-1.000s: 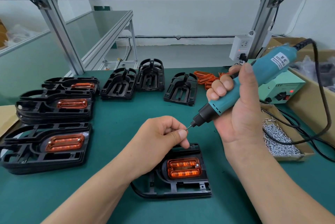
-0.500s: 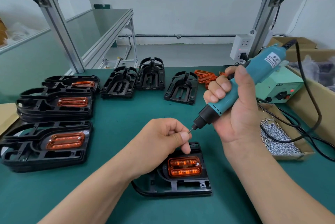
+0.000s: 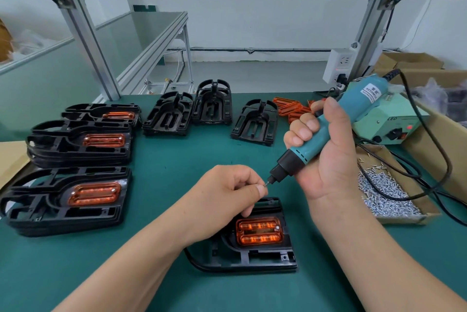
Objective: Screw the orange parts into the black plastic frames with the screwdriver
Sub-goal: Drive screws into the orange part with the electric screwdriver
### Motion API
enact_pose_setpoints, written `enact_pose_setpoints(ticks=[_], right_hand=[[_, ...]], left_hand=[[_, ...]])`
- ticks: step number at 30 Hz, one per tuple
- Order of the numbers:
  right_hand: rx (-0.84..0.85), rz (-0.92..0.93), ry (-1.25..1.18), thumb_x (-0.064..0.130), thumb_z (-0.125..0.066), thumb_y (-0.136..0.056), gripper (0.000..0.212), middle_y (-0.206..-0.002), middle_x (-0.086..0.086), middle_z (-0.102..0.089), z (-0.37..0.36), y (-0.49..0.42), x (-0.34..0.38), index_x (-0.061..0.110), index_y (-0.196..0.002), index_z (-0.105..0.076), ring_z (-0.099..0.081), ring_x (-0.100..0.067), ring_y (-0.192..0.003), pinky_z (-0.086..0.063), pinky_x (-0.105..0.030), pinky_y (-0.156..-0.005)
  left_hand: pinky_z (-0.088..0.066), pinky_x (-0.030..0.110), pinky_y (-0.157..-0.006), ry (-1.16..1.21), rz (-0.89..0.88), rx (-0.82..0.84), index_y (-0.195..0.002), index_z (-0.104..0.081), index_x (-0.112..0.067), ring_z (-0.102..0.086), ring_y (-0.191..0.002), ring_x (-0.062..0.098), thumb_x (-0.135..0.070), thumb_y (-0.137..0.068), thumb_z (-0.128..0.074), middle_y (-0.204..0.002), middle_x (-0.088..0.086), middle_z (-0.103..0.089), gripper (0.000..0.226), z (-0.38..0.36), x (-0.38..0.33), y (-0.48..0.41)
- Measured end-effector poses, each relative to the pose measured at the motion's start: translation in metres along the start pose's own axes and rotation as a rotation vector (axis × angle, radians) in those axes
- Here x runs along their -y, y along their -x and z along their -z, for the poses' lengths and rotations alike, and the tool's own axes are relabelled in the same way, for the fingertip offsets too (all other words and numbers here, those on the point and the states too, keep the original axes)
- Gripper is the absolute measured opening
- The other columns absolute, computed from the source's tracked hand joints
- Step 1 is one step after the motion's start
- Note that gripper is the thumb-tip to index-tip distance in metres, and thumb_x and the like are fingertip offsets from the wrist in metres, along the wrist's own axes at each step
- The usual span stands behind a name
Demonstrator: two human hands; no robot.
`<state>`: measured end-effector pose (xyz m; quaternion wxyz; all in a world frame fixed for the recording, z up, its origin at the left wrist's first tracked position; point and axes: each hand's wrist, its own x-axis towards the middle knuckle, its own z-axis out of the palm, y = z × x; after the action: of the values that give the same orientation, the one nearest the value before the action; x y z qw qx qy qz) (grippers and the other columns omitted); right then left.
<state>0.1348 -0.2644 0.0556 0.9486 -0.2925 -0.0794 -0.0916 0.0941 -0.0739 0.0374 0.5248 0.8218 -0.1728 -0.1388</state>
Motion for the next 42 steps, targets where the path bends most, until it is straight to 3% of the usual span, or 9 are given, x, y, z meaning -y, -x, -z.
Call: enact_pose_setpoints(ticks=[13, 18, 22, 25, 29, 33, 35, 38, 42], right_hand=[[0.005, 0.008, -0.003, 0.028, -0.058, -0.104, 0.018, -0.069, 0.004, -0.045, 0.0, 0.0, -0.001, 0.016, -0.09, -0.059, -0.045, -0.008, -0.056, -0.044, -0.023, -0.053], [-0.006, 0.014, -0.03, 0.03, -0.059, -0.104, 0.02, -0.069, 0.005, -0.045, -0.001, 0.001, -0.001, 0.016, -0.089, -0.06, -0.044, -0.008, -0.057, -0.044, -0.023, -0.054], [-0.014, 0.026, -0.047, 0.031, -0.059, -0.104, 0.021, -0.069, 0.005, -0.045, -0.001, 0.001, 0.001, 0.016, -0.089, -0.059, -0.044, -0.008, -0.058, -0.044, -0.022, -0.055], [-0.013, 0.028, -0.051, 0.031, -0.06, -0.103, 0.02, -0.069, 0.005, -0.045, -0.001, 0.0, 0.002, 0.016, -0.09, -0.059, -0.045, -0.009, -0.058, -0.043, -0.022, -0.055], [0.015, 0.018, -0.025, 0.03, -0.06, -0.103, 0.018, -0.069, 0.004, -0.045, -0.001, 0.002, 0.002, 0.016, -0.09, -0.059, -0.045, -0.009, -0.057, -0.044, -0.023, -0.054], [0.119, -0.033, 0.075, 0.027, -0.057, -0.102, 0.015, -0.068, 0.004, -0.045, -0.004, 0.006, -0.002, 0.017, -0.092, -0.058, -0.044, -0.009, -0.055, -0.043, -0.023, -0.053], [0.17, -0.073, 0.12, 0.026, -0.057, -0.102, 0.013, -0.067, 0.004, -0.045, -0.007, 0.011, -0.007, 0.017, -0.092, -0.057, -0.045, -0.009, -0.054, -0.042, -0.023, -0.051], [0.223, -0.124, 0.164, 0.024, -0.059, -0.1, 0.012, -0.065, 0.002, -0.045, -0.011, 0.018, -0.015, 0.016, -0.092, -0.058, -0.044, -0.01, -0.052, -0.041, -0.024, -0.05], [0.262, -0.156, 0.201, 0.027, -0.068, -0.092, 0.014, -0.064, 0.001, -0.046, -0.015, 0.023, -0.02, 0.016, -0.089, -0.059, -0.044, -0.012, -0.051, -0.04, -0.026, -0.048]], left_hand=[[-0.039, 0.017, -0.052, -0.004, 0.003, -0.024, -0.088, -0.07, -0.033, -0.044, -0.054, 0.008, -0.042, -0.102, -0.061, -0.076, -0.007, -0.075, 0.018, 0.0, -0.001, 0.0], [-0.038, 0.017, -0.051, 0.069, 0.009, -0.017, -0.093, -0.072, -0.022, -0.041, -0.054, 0.009, -0.058, -0.102, -0.05, -0.072, 0.003, -0.069, 0.042, 0.003, 0.0, 0.0], [-0.037, 0.014, -0.049, 0.185, 0.028, -0.002, -0.106, -0.075, -0.037, -0.039, -0.054, 0.01, -0.051, -0.105, -0.045, -0.07, 0.001, -0.067, 0.033, 0.004, -0.001, -0.001], [-0.037, 0.014, -0.048, 0.172, 0.051, -0.017, -0.106, -0.075, -0.036, -0.04, -0.052, 0.009, -0.044, -0.107, -0.045, -0.069, 0.0, -0.067, 0.032, 0.007, -0.001, -0.001], [-0.039, 0.01, -0.05, -0.019, 0.066, -0.085, -0.098, -0.076, -0.04, -0.044, -0.05, 0.003, -0.041, -0.1, -0.052, -0.062, -0.01, -0.061, 0.024, 0.019, 0.001, -0.003], [-0.04, 0.019, -0.056, -0.308, 0.081, -0.065, -0.097, -0.076, -0.041, -0.046, -0.051, 0.001, -0.047, -0.091, -0.067, -0.058, -0.015, -0.054, 0.012, 0.04, 0.007, -0.001], [-0.039, 0.022, -0.057, -0.381, 0.111, -0.025, -0.102, -0.075, -0.041, -0.049, -0.051, 0.001, -0.051, -0.087, -0.073, -0.059, -0.015, -0.055, 0.019, 0.047, 0.009, 0.0], [-0.035, 0.016, -0.05, -0.433, 0.131, 0.037, -0.11, -0.075, -0.039, -0.051, -0.05, 0.001, -0.055, -0.08, -0.079, -0.058, -0.015, -0.055, 0.034, 0.047, 0.007, 0.001], [-0.036, 0.021, -0.05, -0.5, 0.148, 0.072, -0.108, -0.076, -0.039, -0.05, -0.05, 0.003, -0.056, -0.079, -0.079, -0.059, -0.011, -0.056, 0.034, 0.043, 0.004, 0.002]])
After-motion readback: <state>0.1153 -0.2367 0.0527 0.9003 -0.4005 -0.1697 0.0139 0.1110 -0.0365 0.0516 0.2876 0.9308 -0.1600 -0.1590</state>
